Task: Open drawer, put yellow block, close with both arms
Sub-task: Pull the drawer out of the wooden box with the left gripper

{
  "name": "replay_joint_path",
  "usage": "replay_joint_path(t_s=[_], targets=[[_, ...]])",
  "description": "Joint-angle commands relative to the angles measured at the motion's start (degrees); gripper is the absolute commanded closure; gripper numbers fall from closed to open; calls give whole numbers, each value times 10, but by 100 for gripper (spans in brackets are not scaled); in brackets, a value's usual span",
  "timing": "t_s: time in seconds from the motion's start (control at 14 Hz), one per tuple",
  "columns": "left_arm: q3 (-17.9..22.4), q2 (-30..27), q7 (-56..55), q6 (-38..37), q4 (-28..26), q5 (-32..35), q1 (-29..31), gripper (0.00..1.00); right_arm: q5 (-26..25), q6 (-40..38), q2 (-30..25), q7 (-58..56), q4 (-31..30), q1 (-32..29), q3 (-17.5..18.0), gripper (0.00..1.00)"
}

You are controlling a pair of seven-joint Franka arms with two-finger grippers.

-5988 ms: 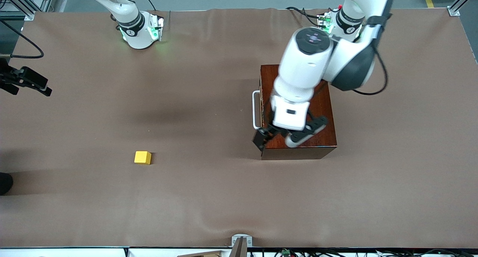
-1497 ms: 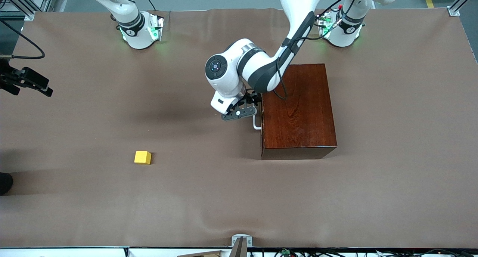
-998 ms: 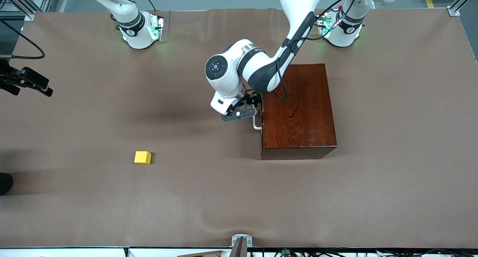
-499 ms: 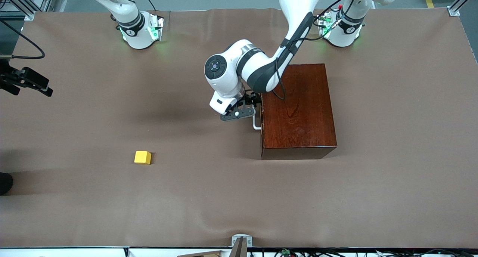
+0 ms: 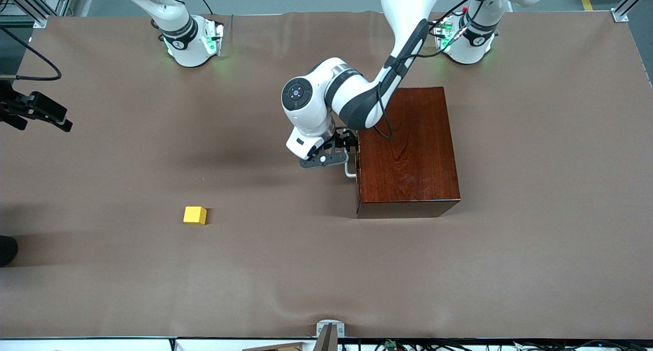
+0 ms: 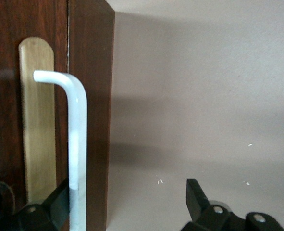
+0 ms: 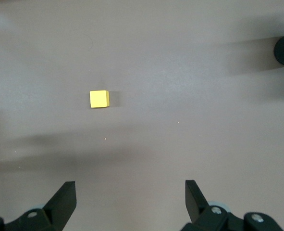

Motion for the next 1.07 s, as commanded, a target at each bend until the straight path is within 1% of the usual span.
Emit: replay_joint_path(t_s=[0.0, 0.5, 1.0], targets=[[0, 17, -1, 44, 21, 11, -6, 0, -7, -5, 4, 2, 9, 2, 1, 0], [-7, 12, -51, 49, 20, 9, -17, 0, -7, -5, 4, 2, 9, 2, 1, 0], [-18, 11, -44, 114, 19, 3, -15, 0, -7, -5, 4, 2, 9, 2, 1, 0]])
